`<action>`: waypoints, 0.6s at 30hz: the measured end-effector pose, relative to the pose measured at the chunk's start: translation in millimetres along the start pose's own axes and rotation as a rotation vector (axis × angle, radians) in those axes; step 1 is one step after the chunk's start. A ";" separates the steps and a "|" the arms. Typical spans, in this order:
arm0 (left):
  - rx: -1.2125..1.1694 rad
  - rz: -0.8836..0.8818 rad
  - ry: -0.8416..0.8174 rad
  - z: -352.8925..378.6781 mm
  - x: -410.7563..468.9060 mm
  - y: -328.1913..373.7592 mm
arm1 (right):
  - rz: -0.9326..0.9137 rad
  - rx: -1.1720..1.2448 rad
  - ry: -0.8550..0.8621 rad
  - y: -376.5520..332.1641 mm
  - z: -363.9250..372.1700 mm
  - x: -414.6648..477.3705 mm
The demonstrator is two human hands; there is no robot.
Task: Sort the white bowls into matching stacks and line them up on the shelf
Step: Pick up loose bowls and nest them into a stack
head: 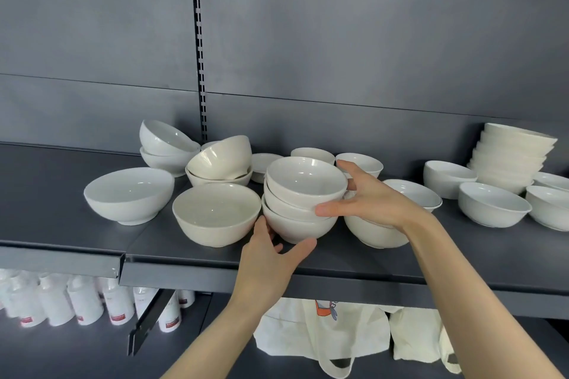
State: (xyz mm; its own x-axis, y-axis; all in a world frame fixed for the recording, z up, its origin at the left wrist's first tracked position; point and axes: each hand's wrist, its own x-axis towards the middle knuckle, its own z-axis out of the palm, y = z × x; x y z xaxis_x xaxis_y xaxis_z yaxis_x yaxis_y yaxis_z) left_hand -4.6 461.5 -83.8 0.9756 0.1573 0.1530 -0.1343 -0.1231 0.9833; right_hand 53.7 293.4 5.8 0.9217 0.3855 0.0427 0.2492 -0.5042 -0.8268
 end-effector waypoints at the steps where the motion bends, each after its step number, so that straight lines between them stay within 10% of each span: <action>1: -0.008 0.004 0.011 0.0 0.4 -0.6 | -0.017 0.011 -0.010 -1.3 -0.4 -0.7; 18: 0.017 -0.028 -0.022 -2.4 -2.5 1.0 | -0.125 0.063 -0.108 -22.3 -1.2 -20.3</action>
State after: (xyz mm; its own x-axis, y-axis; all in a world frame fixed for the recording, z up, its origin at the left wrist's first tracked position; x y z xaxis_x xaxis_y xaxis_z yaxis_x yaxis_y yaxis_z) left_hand -7.6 463.4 -82.9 0.9825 0.1398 0.1228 -0.1039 -0.1356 0.9853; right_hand 29.8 295.9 24.1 0.8469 0.5242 0.0896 0.3372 -0.3990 -0.8527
